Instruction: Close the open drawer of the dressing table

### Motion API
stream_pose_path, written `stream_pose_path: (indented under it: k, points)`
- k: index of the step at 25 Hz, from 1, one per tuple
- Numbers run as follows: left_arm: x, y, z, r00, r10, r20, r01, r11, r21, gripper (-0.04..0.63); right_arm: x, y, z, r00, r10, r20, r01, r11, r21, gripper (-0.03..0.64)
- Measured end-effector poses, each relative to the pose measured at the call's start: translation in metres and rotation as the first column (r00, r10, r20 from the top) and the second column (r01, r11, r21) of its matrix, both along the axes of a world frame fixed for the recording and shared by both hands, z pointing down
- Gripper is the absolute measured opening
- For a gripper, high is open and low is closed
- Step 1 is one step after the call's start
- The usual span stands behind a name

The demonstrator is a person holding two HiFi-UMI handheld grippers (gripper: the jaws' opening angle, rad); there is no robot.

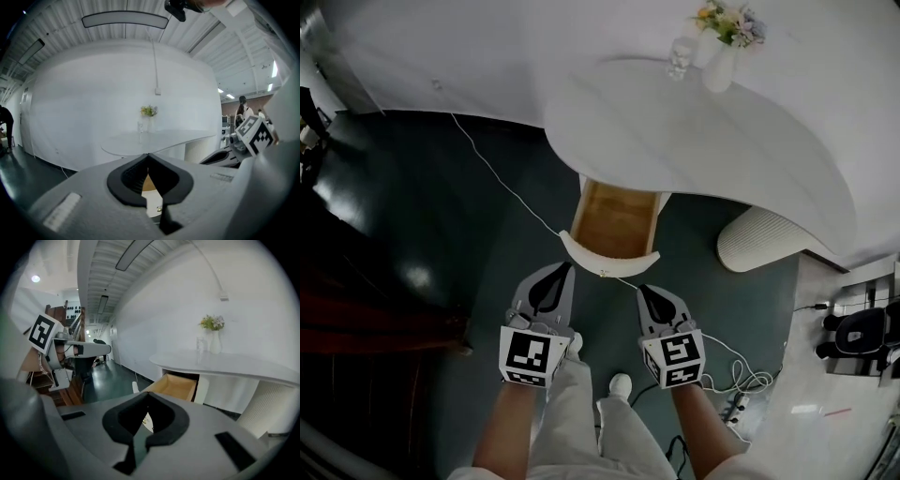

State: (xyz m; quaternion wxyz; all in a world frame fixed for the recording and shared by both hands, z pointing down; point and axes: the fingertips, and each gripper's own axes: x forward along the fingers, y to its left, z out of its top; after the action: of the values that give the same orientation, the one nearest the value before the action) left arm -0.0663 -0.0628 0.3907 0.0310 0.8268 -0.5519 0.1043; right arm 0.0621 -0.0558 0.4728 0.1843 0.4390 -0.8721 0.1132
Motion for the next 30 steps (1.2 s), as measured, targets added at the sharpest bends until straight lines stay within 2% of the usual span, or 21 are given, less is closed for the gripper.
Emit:
stream_pose_path:
  k: [7, 16, 20, 26, 30]
  points:
    - [-0.02, -0.036, 0.046, 0.999, -0.023, -0.038, 0.02, 0.997, -0.08, 0.017, -0.007, -0.027, 0.055, 0.991, 0.126, 0.032, -0.121, 0.983, -0.135, -0.005]
    - [-0.035, -0.071, 0.096, 0.998, 0.009, -0.059, -0.017, 0.992, -0.128, 0.017, -0.035, -0.048, 0.125, 0.963, 0.262, 0.062, -0.236, 0.931, -0.28, -0.005]
    - [-0.044, -0.084, 0.108, 0.998, 0.031, -0.045, -0.037, 0.992, -0.123, 0.017, -0.043, -0.058, 0.15, 0.95, 0.309, 0.047, -0.279, 0.907, -0.316, -0.005]
    - [-0.065, -0.1, 0.12, 0.997, 0.037, -0.064, -0.044, 0.992, -0.118, 0.017, -0.044, -0.065, 0.188, 0.927, 0.376, -0.002, -0.352, 0.864, -0.36, -0.005]
    - [-0.072, -0.11, 0.126, 0.997, 0.046, -0.065, -0.053, 0.991, -0.122, 0.017, -0.045, -0.071, 0.194, 0.906, 0.423, 0.01, -0.391, 0.848, -0.357, -0.005]
